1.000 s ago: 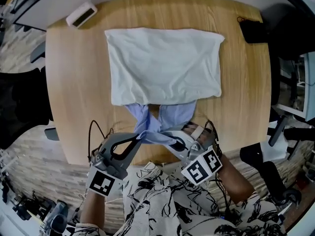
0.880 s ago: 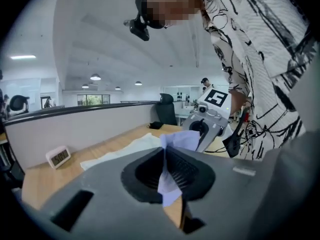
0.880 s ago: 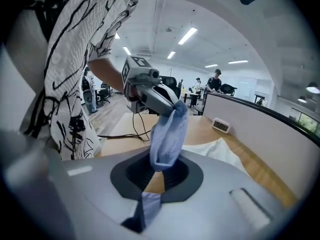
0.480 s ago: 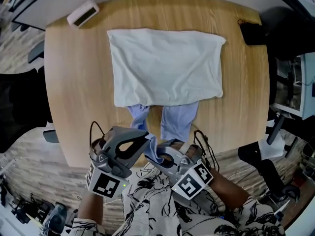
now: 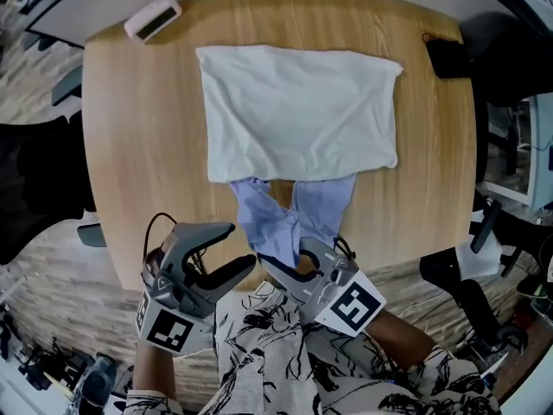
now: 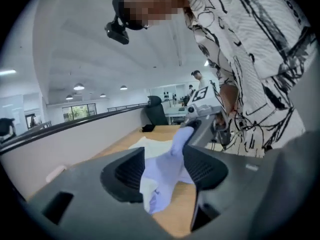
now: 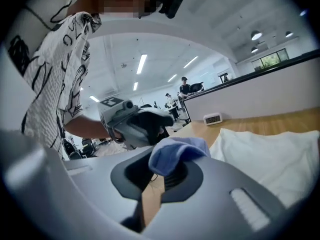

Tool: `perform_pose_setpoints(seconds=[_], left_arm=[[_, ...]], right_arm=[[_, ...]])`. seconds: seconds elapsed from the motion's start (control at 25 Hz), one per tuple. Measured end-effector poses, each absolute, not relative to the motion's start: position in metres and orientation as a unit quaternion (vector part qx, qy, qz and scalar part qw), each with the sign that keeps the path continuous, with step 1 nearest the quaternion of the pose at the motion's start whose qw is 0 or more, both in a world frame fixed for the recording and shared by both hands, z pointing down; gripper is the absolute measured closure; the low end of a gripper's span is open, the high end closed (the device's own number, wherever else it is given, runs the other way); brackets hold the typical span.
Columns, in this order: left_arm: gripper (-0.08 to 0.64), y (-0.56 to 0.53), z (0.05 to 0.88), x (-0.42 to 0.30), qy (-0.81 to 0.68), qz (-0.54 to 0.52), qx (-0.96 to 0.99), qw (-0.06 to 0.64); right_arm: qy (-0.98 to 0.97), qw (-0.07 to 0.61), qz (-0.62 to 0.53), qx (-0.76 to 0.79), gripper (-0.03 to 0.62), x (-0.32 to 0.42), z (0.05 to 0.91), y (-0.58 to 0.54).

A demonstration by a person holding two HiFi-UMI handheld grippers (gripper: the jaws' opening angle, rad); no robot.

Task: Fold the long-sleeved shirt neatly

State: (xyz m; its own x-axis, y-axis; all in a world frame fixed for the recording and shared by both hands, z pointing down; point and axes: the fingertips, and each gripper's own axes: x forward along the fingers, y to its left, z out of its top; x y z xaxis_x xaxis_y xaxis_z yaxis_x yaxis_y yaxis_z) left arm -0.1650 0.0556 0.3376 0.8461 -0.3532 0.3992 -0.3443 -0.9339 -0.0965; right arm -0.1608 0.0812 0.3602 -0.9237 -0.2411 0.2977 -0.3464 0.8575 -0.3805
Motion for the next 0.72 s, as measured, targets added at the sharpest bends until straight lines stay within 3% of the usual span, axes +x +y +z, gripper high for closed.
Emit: perform_pose_setpoints(seconds=[0.16,0.4,0.48,0.6,0.72], left_arm=[[0.34,0.067,0.372,-0.172,0.192,-0.291,-0.934,0.077],[0.468,0.053,0.379,-0.158,0.231,-0.332,-0.888,0.22],[0.539,0.054,0.374,-0.156,0.241,-0.32,-0.888,0.225],[0.54,0.057,0.366,-0.162,0.252,-0.288,-0.904,0.193],[0.54,0.056,0.355,-0.171,0.258,-0.252,-0.921,0.149]], right_arm=[[-0.949,0.064,0.256,0.175,0.572,-0.169,0.342,0.061],[-0.941,0.073,0.279,0.176,0.572,-0.174,0.343,0.057],[-0.939,0.064,0.287,0.178,0.572,-0.174,0.341,0.056],[-0.947,0.045,0.274,0.158,0.566,-0.177,0.331,0.062],[-0.966,0.094,0.225,0.089,0.469,-0.17,0.337,0.093]])
